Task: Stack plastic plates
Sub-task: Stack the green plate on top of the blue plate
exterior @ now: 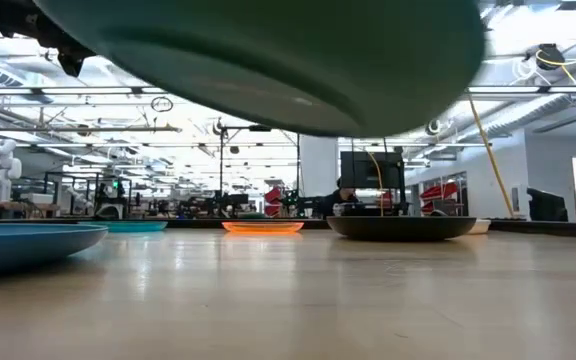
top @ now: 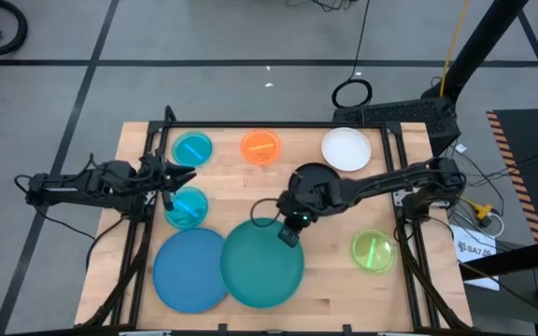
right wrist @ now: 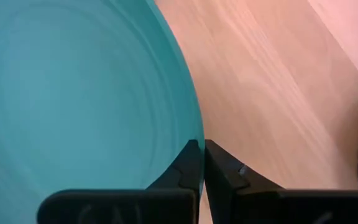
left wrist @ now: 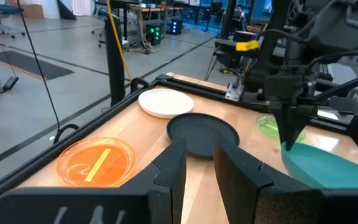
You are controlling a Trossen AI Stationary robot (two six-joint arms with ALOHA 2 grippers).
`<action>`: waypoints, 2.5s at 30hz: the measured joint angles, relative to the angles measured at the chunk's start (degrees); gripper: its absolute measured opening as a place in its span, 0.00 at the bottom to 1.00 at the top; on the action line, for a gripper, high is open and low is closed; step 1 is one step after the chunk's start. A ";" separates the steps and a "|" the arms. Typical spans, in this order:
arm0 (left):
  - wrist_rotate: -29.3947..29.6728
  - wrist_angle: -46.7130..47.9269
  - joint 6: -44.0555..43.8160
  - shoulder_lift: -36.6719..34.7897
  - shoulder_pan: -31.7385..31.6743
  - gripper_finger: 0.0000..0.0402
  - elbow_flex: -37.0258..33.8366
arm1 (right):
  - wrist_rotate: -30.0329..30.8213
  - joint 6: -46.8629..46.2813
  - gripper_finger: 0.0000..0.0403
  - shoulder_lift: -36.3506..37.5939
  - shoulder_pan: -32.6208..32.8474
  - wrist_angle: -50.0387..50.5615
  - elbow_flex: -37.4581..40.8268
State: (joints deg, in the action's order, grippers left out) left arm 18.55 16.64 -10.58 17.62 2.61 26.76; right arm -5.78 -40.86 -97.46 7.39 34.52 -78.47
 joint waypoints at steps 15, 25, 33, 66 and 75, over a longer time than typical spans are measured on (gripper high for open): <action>-0.52 -3.17 0.56 -0.03 0.52 0.22 0.00 | -4.79 6.51 0.00 -18.47 -3.56 1.31 -19.19; -0.66 -6.19 4.84 -0.01 0.57 0.22 0.00 | -4.66 9.06 0.00 -26.96 -5.23 1.08 -31.51; -0.66 -11.38 8.75 -0.07 0.57 0.22 0.00 | -3.55 8.63 0.00 -33.24 -5.33 0.43 -39.80; -0.64 -13.99 15.40 -0.05 0.59 0.22 0.00 | 10.54 -3.57 0.00 -37.49 0.22 -9.47 -41.47; -0.65 -13.99 15.38 -0.05 0.59 0.22 0.00 | 11.97 -2.42 0.00 -37.49 0.22 -5.93 -41.47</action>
State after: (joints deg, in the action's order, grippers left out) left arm 17.90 2.66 4.80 17.56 3.20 26.76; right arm 6.20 -43.28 -134.96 7.62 28.58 -119.94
